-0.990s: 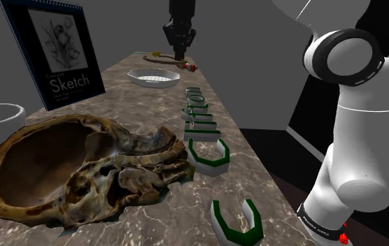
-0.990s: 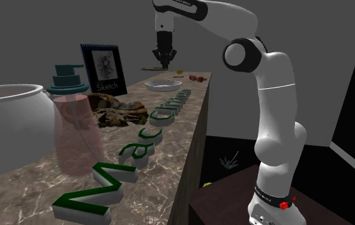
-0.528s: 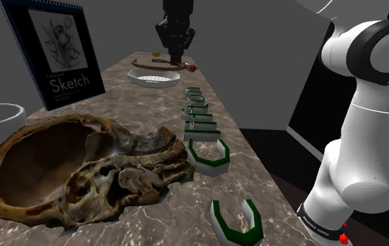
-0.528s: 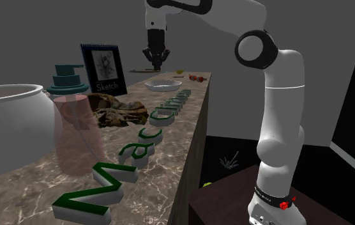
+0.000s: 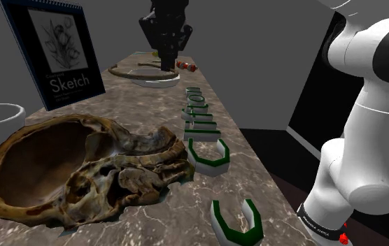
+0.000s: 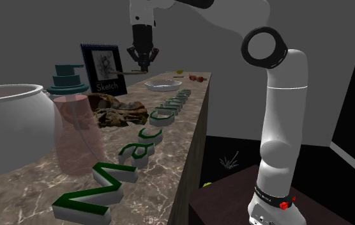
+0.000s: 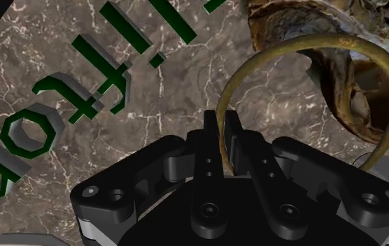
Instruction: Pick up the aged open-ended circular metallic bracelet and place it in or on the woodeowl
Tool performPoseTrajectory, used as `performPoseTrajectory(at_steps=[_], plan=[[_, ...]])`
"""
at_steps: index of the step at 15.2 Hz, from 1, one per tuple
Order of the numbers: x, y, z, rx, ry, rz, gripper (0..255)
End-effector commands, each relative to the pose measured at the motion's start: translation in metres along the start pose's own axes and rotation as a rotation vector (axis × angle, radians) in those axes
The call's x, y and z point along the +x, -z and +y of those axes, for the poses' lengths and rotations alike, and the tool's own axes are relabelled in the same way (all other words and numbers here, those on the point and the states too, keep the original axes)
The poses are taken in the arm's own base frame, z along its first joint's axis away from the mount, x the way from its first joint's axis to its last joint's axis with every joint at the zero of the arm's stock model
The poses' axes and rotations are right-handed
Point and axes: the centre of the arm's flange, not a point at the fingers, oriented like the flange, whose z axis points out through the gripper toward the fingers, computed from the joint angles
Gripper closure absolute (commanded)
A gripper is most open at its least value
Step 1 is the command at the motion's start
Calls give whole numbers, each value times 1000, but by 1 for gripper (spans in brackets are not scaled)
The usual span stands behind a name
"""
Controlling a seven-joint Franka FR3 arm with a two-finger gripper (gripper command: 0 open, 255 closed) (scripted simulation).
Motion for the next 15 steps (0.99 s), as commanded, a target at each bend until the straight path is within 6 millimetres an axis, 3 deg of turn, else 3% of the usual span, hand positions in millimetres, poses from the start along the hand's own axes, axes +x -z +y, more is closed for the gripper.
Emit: performPoseTrajectory(at_steps=[1,8,15], plan=[[-15,-2,-23,0,-1,0,255],[-66,-5,-101,0,-1,0,255],[-67,-37,-104,0,-1,0,255]])
